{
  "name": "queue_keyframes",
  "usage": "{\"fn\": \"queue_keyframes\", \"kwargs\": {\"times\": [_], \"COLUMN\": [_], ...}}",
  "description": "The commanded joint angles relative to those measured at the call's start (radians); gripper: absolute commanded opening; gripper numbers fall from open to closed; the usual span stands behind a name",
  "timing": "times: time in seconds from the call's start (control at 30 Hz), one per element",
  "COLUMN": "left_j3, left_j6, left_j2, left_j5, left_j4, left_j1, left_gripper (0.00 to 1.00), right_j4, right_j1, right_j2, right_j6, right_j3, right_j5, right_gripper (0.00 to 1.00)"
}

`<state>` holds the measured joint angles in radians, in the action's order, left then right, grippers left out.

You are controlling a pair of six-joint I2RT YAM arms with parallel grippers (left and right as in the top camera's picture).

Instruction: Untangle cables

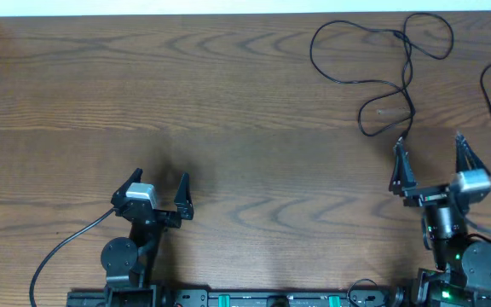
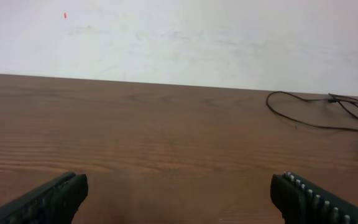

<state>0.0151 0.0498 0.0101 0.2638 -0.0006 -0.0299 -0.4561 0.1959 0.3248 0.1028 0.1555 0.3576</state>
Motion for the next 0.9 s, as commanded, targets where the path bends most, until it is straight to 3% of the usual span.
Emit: {"fn": "queue_keyframes", "kwargs": {"times": [0.0, 0.1, 0.53, 0.63, 0.67, 0.7, 0.77, 0.87], "left_j3": [-0.011, -0.011, -0.011, -0.011, -0.011, -0.011, -0.011, -0.011], "left_j6": [-0.012, -0.012, -0.012, -0.012, -0.012, -0.012, -0.012, -0.012], "left_j2": [-0.009, -0.009, -0.009, -0.009, -0.009, -0.009, -0.009, -0.009], "left_j5": [0.024, 0.023, 0.023, 0.023, 0.023, 0.023, 0.023, 0.023], "left_j4": [-0.044, -0.044, -0.044, -0.044, -0.044, -0.044, -0.044, -0.044], "left_j1": [0.002, 0.002, 0.002, 0.003, 0.003, 0.003, 0.003, 0.003], "left_gripper": [0.99, 0.99, 0.99, 0.99, 0.99, 0.99, 0.99, 0.99], "right_j4": [-0.107, -0.212, -0.146, -0.070, -0.039, 0.042, 0.113, 0.204], "right_j1": [0.014, 0.015, 0.034, 0.034, 0.034, 0.034, 0.034, 0.034], "right_j2": [-0.006, -0.006, -0.006, -0.006, -0.006, -0.006, -0.006, -0.006], "right_j6": [0.026, 0.034, 0.056, 0.042, 0.008, -0.118, -0.173, -0.180], "right_j3": [-0.070, -0.150, -0.150, -0.150, -0.150, -0.150, -0.150, -0.150], "right_j5": [0.085, 0.100, 0.055, -0.036, -0.046, -0.045, -0.045, -0.052], "right_gripper": [0.99, 0.99, 0.99, 0.99, 0.99, 0.99, 0.99, 0.99]}}
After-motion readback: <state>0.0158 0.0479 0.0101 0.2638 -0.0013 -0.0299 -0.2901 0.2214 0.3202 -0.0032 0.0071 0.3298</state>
